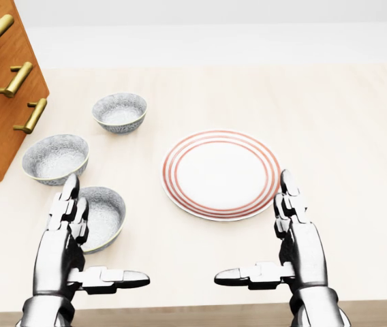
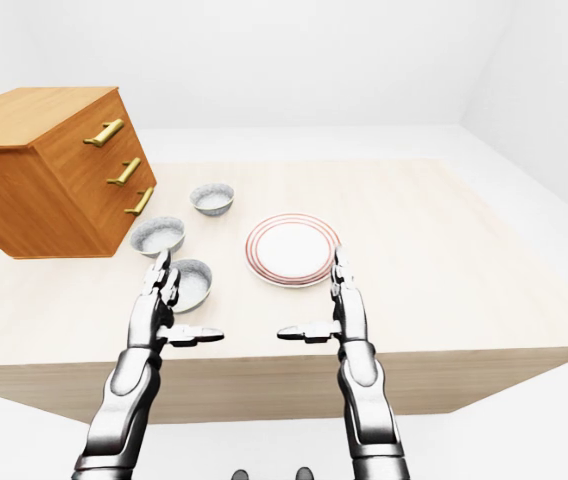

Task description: Put the bowl at the front on the plate.

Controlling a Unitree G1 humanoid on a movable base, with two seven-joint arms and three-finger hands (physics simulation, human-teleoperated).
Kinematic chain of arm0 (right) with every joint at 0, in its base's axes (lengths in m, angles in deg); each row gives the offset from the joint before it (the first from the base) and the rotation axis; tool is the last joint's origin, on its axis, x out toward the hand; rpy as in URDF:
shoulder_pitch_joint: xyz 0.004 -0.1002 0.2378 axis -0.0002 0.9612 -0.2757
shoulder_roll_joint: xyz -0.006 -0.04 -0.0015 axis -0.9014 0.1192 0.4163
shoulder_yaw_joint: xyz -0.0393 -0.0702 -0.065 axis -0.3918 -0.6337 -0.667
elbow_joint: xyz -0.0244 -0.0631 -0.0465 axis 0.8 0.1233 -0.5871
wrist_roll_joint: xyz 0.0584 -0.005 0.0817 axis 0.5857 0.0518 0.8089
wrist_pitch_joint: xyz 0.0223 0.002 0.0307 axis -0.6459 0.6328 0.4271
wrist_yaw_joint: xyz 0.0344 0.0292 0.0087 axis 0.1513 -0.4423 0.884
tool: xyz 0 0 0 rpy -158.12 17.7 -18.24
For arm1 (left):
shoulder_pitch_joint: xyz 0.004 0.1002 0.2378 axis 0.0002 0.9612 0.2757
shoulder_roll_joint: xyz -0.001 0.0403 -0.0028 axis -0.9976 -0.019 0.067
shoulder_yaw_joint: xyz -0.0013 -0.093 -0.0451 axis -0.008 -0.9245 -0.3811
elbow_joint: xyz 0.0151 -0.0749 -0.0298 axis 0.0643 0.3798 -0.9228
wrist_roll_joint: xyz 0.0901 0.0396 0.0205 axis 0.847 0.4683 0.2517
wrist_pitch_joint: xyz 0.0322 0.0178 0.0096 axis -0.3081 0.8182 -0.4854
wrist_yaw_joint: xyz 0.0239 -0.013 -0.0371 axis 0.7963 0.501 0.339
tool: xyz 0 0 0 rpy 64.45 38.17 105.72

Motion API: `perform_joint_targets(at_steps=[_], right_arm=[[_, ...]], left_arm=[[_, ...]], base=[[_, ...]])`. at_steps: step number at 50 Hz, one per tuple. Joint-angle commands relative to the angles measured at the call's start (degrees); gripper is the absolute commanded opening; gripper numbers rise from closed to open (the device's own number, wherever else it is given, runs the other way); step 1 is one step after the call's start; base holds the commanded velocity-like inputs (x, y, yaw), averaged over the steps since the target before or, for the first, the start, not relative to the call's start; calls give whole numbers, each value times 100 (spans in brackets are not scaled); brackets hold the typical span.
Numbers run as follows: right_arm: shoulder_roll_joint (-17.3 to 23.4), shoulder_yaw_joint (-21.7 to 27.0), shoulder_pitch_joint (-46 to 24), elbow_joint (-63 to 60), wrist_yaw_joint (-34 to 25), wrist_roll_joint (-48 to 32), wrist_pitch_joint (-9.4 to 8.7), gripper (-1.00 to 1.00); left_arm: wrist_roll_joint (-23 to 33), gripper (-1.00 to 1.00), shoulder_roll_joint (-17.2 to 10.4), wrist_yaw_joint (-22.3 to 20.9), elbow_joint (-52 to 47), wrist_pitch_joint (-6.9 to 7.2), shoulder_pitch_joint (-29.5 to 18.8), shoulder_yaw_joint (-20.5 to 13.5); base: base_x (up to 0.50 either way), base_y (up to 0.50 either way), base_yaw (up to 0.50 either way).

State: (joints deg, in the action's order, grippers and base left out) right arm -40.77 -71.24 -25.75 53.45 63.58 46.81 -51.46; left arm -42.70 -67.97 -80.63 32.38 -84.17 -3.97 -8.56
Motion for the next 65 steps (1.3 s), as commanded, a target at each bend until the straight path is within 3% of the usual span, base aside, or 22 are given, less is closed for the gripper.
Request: perform_joint_targets(at_steps=[1, 4, 6, 7, 11, 12, 15, 21, 24, 30, 37, 40, 42, 52, 55, 56, 57, 58, 59, 61, 63, 65], right_arm=[[53, 125, 3, -9, -183, 118, -13, 100], [55, 140, -6, 63, -191, 150, 62, 100], [54, 87, -18, 65, -165, 69, 29, 100], [56, 36, -19, 31, -160, -13, -8, 100], [48, 119, 2, -6, -170, 88, -6, 100], [50, 122, 5, 11, -167, 92, 12, 100], [52, 90, -36, 89, -141, 39, 5, 100], [67, 111, -62, 155, -159, 30, 23, 100], [46, 125, 44, -86, -172, 99, 16, 100], [51, 187, 55, -82, -180, 250, 8, 100], [63, 192, 32, -92, -99, 248, -91, 100], [70, 198, 0, 30, -136, 269, -10, 100], [81, 212, -24, 136, -134, 255, 53, 100], [58, 177, 32, -12, -36, 187, -92, 100], [68, 203, 5, 79, -29, 190, -37, 100], [62, 197, 26, -4, -15, 193, -102, 100], [62, 222, 17, 19, -10, 222, -87, 100], [86, 267, -42, 249, -35, 242, 96, 100], [90, 269, -51, 282, -31, 242, 116, 100], [92, 252, -59, 254, -3, 213, 62, 100], [70, 214, -9, 17, 47, 188, -142, 100], [70, 212, -5, 4, 53, 180, -158, 100]], left_arm=[[-239, 100, -50, 99, -168, 155, -70, -315], [-327, 100, -65, 113, -374, 223, 29, -311], [-189, 100, -59, 242, -308, 6, 41, -299], [-245, 100, -60, 249, -387, 109, 48, -321], [-419, 100, -61, 371, -750, 258, 135, -449], [-420, 100, -60, 398, -711, 193, 131, -465], [-287, 100, -47, 765, -1061, 525, 335, -587], [-675, 100, 8, 774, -2144, 525, 846, -1015], [-732, 100, 80, 1157, -2234, 525, 806, -1451], [-1027, 100, -19, 1475, -2207, 525, 690, -1941], [-906, 100, -7, 2110, -2072, 525, 716, -2296], [-565, 100, 84, 2446, -2072, 525, 832, -2351], [-726, 100, 127, 2350, -2218, 525, 981, -2453], [-797, 100, 438, 2291, -2345, 524, 1427, -3073], [-708, 100, 512, 2205, -2286, 259, 1492, -3176], [-753, 100, 527, 2149, -2322, 265, 1518, -3215], [-761, 100, 526, 2116, -2248, 136, 1530, -3302], [-799, 100, 540, 2089, -2221, 73, 1545, -3373], [-807, 100, 559, 2119, -2202, 36, 1545, -3440], [-852, 100, 588, 2091, -2189, -71, 1603, -3571], [-929, 100, 581, 2049, -2127, -78, 1591, -3678], [-985, 100, 578, 1998, -2109, -62, 1605, -3760]], base=[[0, 0, 0], [0, 0, 0], [0, 0, 0], [0, 0, 0], [0, 0, 0], [0, 0, 0], [0, 0, 0], [0, 0, 0], [0, 0, 0], [0, 0, 0], [0, 0, 0], [0, 0, 0], [0, 0, 0], [0, 0, 0], [0, 0, 0], [0, 0, 0], [0, 0, 0], [0, 0, 0], [0, 0, 0], [0, 0, 0], [0, 0, 0], [0, 0, 0]])
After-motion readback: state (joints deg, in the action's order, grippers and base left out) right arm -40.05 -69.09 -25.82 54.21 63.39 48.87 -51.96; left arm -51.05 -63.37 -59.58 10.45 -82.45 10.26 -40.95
